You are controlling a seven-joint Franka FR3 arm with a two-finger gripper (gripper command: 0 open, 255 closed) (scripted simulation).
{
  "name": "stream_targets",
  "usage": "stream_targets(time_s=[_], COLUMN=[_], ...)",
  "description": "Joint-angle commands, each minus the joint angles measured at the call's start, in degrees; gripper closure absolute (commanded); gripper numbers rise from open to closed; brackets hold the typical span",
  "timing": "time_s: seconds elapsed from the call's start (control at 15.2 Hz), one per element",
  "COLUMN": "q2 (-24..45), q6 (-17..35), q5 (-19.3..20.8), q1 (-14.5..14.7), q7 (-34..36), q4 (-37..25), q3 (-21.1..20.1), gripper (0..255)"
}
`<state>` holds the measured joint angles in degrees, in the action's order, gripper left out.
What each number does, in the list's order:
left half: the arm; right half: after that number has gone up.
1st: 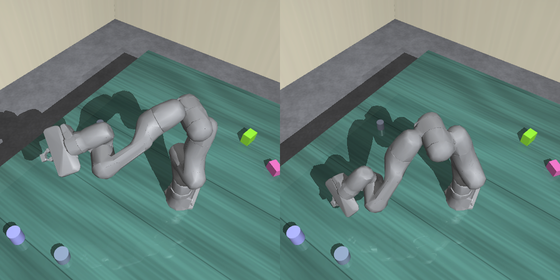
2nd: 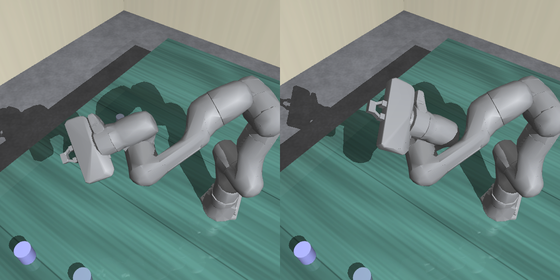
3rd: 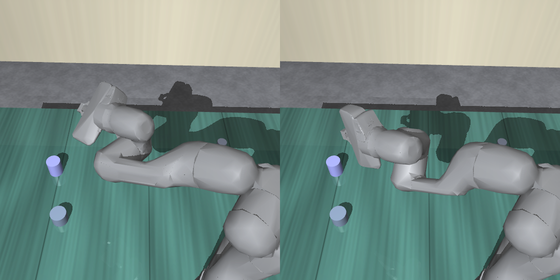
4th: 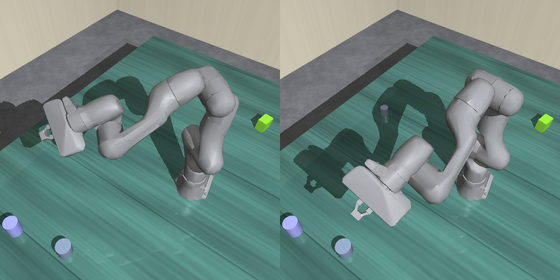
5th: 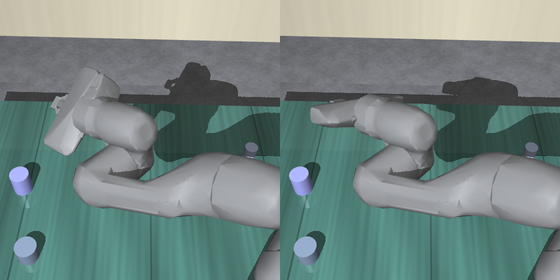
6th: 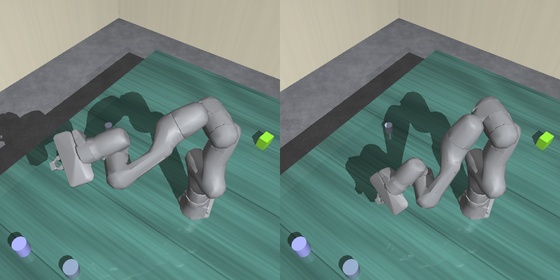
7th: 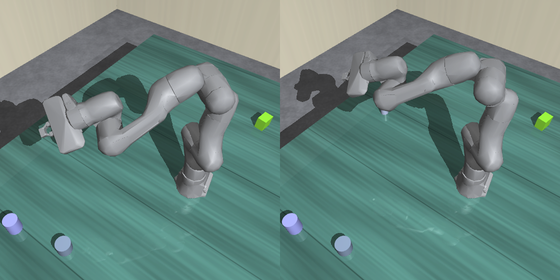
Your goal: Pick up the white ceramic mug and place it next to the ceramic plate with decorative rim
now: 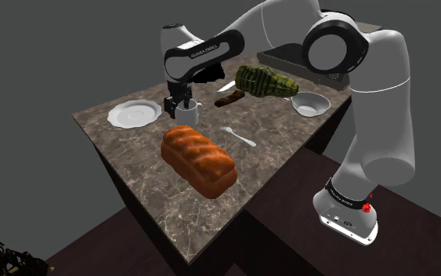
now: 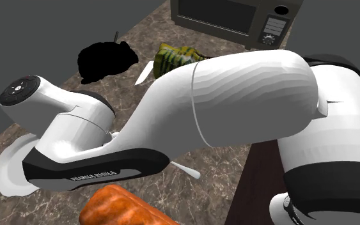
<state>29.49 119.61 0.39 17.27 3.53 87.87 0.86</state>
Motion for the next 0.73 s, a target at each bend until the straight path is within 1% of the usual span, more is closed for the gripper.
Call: stream_targets(time_s=[0.0, 0.13, 0.66], q2=[-1.16, -2.3, -2.3], q6=[-2.39, -5.25, -5.25], q5=[-0.01, 0.0, 0.0], q1=[-0.02, 0.0, 0.0], q7=[-0.06, -0.06, -0.06], q4=[-1.24, -2.96, -2.96], q3=[0.01, 0.01, 0.01], gripper=[0, 0, 0])
